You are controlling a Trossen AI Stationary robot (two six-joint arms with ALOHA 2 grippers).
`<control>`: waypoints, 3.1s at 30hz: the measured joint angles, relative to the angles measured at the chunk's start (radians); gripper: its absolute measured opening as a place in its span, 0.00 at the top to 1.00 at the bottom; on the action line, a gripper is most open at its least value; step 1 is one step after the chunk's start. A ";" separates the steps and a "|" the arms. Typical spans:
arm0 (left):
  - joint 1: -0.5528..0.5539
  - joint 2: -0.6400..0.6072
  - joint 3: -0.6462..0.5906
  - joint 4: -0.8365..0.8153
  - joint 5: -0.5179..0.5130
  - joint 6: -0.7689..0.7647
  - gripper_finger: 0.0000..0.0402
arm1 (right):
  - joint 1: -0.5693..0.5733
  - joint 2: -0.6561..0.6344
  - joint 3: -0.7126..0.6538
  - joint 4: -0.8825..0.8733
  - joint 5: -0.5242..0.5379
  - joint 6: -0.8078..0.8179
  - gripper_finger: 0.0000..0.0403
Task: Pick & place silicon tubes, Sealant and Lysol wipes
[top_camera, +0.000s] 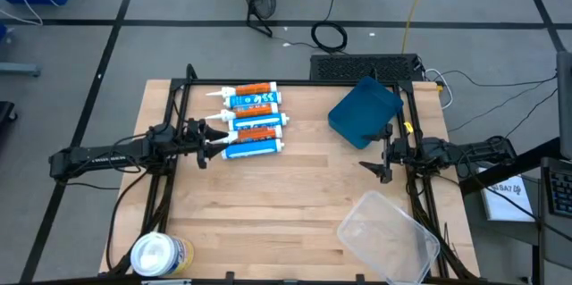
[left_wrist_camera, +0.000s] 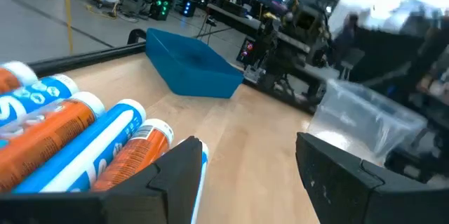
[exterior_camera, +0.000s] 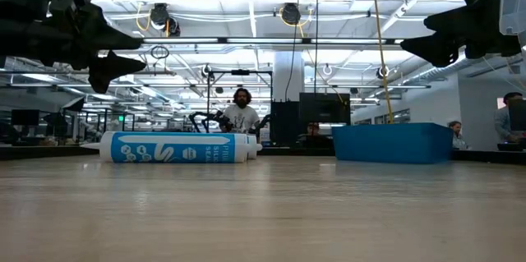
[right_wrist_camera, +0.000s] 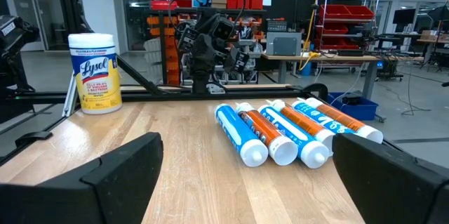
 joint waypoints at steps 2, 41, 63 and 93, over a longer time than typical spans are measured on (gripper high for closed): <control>0.006 0.000 0.000 0.044 -0.081 0.070 0.43 | 0.000 0.000 0.000 0.000 0.000 0.000 0.03; -0.163 0.775 0.628 -0.521 -0.203 0.402 0.43 | 0.000 0.000 0.000 0.000 0.000 0.000 0.03; -0.183 1.263 0.895 -0.850 -0.242 0.417 0.43 | 0.000 0.000 0.000 0.000 0.000 0.000 0.03; -0.163 1.407 0.900 -0.878 -0.142 0.155 0.42 | 0.000 0.000 0.000 0.000 0.000 0.000 0.03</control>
